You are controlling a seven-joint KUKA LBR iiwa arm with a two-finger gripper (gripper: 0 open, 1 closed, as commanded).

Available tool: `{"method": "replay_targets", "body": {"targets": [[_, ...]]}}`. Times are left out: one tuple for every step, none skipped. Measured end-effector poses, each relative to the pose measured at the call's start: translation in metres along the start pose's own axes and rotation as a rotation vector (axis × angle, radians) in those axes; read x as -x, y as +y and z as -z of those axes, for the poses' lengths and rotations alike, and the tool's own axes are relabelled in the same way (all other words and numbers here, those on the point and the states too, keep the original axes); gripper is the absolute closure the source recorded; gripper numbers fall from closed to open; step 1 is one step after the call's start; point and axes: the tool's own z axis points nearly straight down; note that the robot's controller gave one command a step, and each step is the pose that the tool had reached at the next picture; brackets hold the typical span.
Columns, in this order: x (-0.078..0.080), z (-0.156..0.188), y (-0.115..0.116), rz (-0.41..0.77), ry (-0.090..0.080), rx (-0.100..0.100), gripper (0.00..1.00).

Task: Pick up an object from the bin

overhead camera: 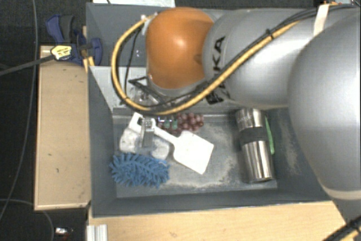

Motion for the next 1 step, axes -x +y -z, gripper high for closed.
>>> {"method": "replay_targets", "body": {"targets": [[0.0022, 0.0046, -0.0013, -0.008, -0.008, 0.002, 0.00]]}}
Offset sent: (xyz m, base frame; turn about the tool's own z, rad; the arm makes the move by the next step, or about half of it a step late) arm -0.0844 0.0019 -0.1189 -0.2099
